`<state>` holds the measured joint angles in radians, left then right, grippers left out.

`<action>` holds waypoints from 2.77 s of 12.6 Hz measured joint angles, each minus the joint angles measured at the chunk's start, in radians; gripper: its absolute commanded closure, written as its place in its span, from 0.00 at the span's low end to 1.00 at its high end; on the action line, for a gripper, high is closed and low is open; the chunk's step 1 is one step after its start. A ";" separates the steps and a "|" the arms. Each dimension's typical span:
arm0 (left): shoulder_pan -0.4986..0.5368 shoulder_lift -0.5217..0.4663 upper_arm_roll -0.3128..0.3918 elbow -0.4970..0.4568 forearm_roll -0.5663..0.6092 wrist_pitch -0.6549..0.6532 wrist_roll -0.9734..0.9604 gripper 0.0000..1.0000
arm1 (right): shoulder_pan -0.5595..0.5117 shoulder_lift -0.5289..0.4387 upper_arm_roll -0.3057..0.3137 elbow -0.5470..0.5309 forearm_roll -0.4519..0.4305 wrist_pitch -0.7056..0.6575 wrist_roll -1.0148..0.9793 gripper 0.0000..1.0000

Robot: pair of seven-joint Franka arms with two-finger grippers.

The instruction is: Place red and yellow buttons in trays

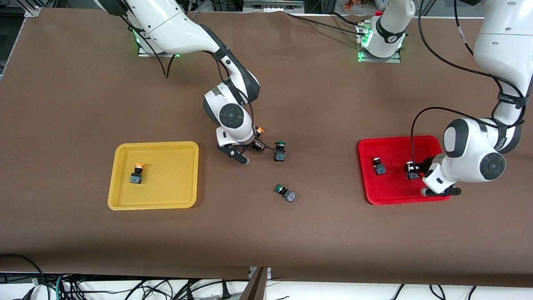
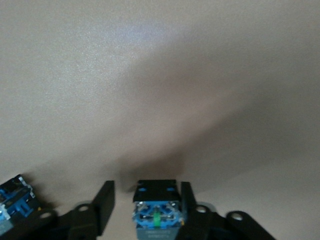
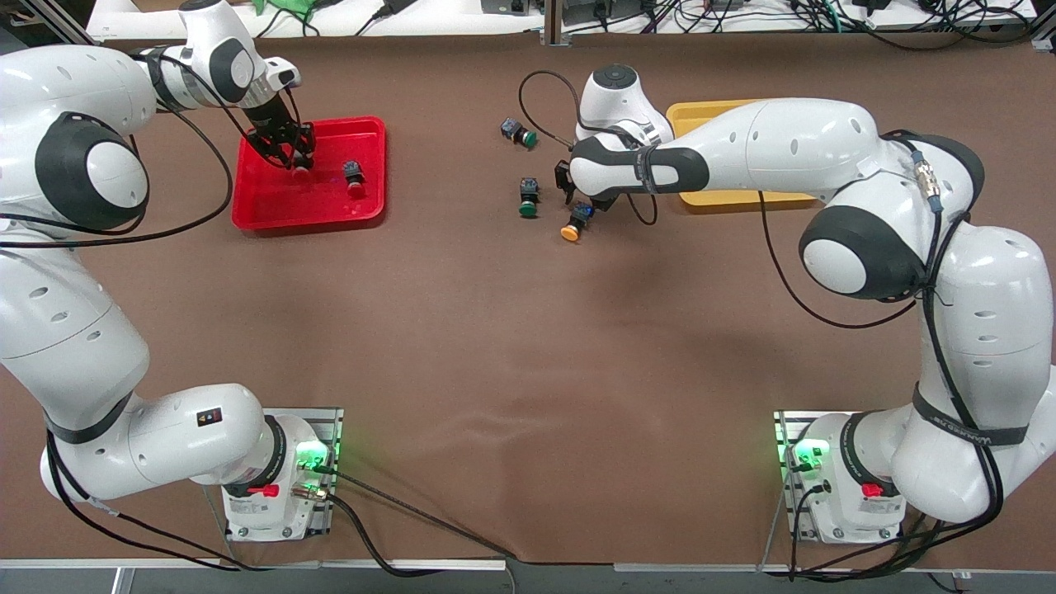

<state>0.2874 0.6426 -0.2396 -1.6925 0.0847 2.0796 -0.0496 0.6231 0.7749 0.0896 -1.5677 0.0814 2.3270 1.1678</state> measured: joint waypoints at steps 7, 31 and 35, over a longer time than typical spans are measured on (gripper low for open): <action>0.011 -0.260 -0.014 0.182 -0.031 -0.441 -0.006 0.00 | -0.131 -0.079 -0.082 0.067 -0.009 -0.162 -0.322 1.00; -0.279 -0.682 0.200 -0.063 -0.064 -0.429 -0.001 0.00 | -0.454 -0.356 -0.156 0.148 -0.046 -0.566 -1.097 0.00; -0.262 -0.682 0.200 -0.055 -0.064 -0.430 -0.001 0.00 | -0.454 -0.467 -0.156 0.195 -0.056 -0.734 -1.099 0.00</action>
<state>0.0249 -0.0390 -0.0397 -1.7473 0.0208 1.6501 -0.0510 0.1686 0.3082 -0.0664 -1.3731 0.0255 1.5935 0.0692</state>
